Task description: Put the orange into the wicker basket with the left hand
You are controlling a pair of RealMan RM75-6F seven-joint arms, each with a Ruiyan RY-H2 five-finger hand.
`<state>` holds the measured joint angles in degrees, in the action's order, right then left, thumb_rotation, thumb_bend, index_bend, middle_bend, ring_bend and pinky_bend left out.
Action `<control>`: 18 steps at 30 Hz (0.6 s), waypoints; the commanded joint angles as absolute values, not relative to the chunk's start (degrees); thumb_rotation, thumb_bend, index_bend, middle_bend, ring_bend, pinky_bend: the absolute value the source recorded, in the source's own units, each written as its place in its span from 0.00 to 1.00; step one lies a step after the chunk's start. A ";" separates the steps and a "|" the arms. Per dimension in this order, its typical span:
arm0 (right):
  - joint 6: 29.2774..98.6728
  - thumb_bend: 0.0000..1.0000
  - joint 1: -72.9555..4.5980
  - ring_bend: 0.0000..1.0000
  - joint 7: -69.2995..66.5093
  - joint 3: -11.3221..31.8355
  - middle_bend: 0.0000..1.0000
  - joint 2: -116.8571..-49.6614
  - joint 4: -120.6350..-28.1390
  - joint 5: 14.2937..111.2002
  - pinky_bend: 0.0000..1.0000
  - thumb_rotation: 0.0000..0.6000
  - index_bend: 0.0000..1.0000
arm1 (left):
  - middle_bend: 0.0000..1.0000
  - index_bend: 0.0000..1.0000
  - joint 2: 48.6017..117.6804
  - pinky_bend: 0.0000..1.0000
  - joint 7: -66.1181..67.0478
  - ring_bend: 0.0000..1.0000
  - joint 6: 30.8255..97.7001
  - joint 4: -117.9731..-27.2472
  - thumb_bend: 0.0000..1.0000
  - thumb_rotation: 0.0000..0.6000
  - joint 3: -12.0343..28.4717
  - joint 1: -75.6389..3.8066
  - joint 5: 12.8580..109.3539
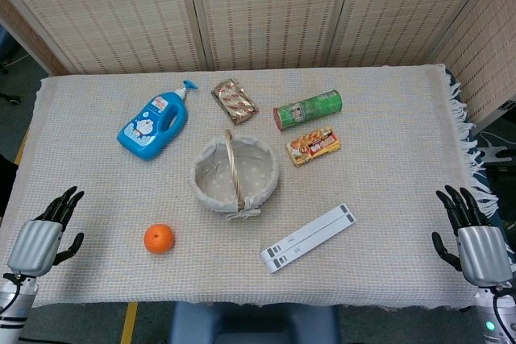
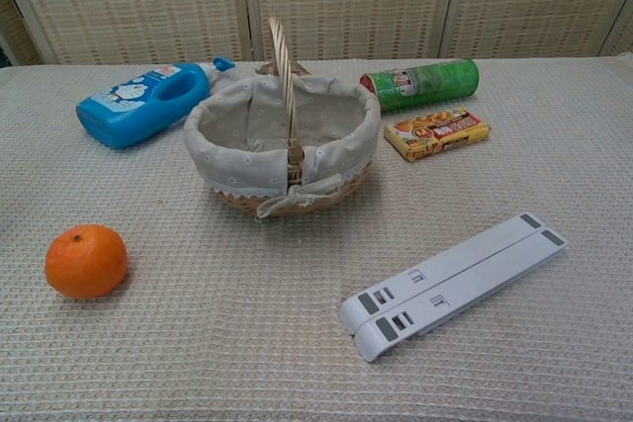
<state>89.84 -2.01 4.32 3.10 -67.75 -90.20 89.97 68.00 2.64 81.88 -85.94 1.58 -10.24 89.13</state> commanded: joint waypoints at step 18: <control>88.94 0.30 -2.74 0.00 2.63 1.83 0.02 -67.42 -89.90 92.30 0.35 1.00 0.07 | 0.00 0.00 68.41 0.51 3.88 0.11 82.59 -86.95 0.41 1.00 1.56 -9.46 87.90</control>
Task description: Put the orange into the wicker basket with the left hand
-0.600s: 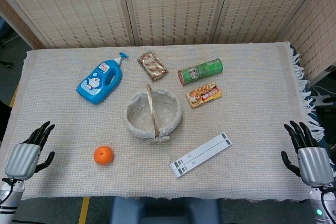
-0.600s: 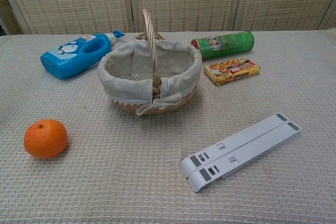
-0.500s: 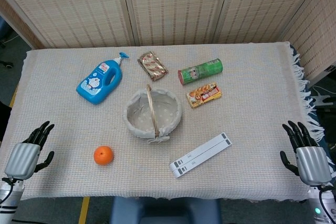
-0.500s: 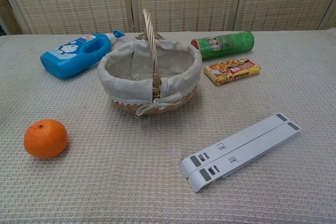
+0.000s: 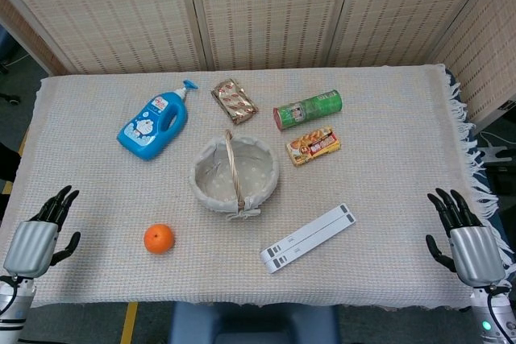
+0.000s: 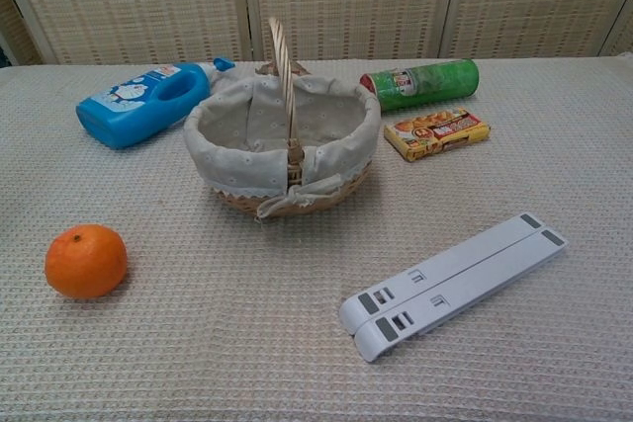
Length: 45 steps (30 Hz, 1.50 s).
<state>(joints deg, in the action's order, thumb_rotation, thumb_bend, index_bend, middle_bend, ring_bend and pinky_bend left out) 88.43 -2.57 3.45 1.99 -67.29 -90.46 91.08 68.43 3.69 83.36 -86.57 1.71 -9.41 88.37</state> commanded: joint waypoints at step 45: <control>89.74 0.30 -2.15 0.00 -2.52 3.15 0.00 -64.01 -91.43 90.26 0.35 1.00 0.03 | 0.00 0.00 76.17 0.18 18.10 0.00 66.25 -104.13 0.34 1.00 -0.09 -17.94 79.68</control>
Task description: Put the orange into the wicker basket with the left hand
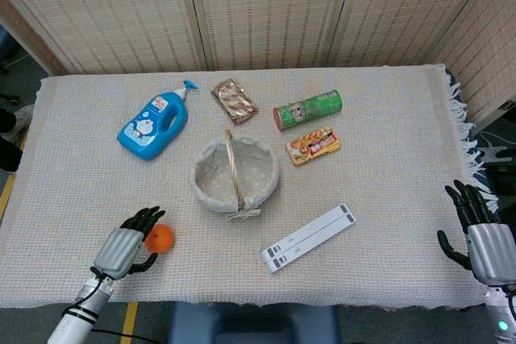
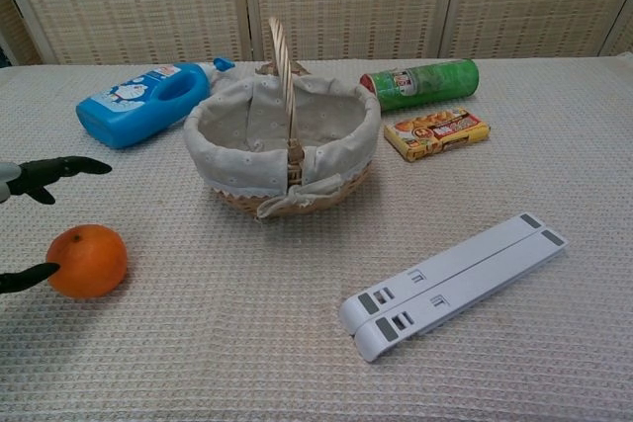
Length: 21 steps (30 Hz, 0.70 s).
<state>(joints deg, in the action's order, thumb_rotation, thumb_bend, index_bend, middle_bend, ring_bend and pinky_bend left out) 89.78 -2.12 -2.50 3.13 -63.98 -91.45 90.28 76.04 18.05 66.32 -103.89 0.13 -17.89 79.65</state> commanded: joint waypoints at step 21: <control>88.96 0.30 -2.56 0.00 -2.65 2.79 0.00 -63.99 -91.29 90.63 0.35 1.00 0.05 | 0.00 0.00 87.09 0.16 16.14 0.00 64.40 -92.14 0.33 1.00 -0.35 -20.13 80.37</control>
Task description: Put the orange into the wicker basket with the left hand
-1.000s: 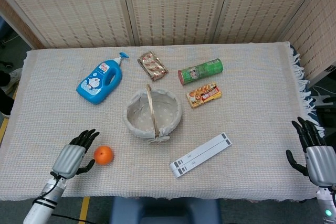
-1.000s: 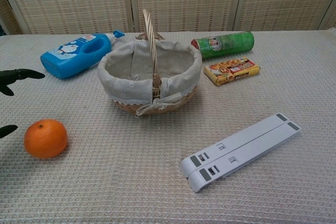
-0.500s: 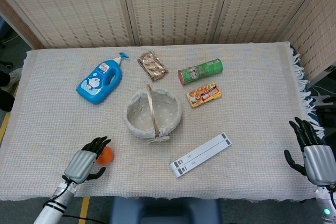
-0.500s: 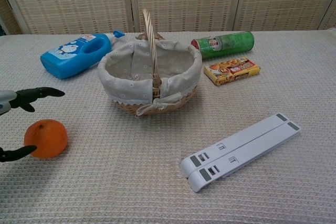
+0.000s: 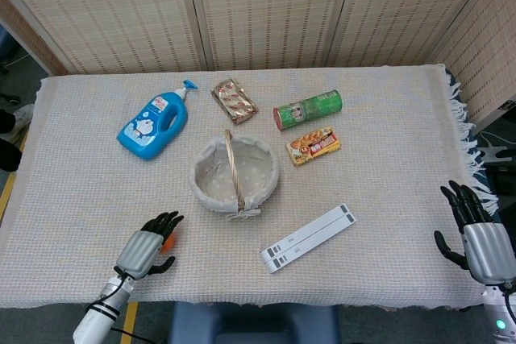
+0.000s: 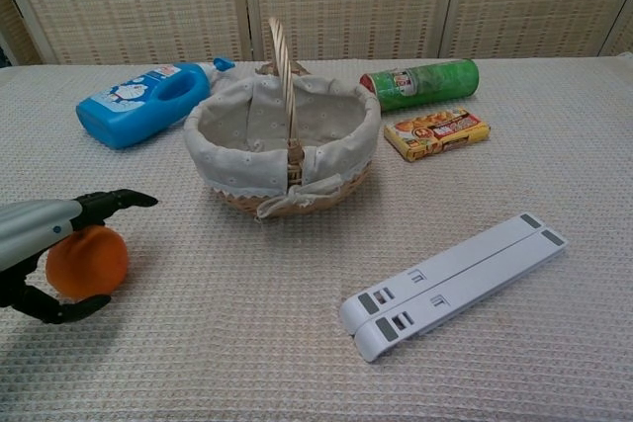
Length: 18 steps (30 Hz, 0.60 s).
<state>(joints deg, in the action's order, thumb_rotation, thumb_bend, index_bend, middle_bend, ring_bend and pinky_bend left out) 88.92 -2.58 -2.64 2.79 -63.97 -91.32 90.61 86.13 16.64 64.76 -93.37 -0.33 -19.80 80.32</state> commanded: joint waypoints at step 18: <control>89.02 0.30 -2.64 0.00 -2.86 2.75 0.00 -64.09 -91.12 90.74 0.35 1.00 0.05 | 0.30 0.36 91.49 0.69 17.43 0.30 67.85 -87.37 0.39 1.00 1.22 -19.59 79.19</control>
<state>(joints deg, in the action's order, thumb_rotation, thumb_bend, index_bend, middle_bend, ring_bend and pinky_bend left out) 89.02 -2.64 -2.86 2.75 -64.09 -91.12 90.74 91.59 17.55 67.74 -87.27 1.18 -19.63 79.10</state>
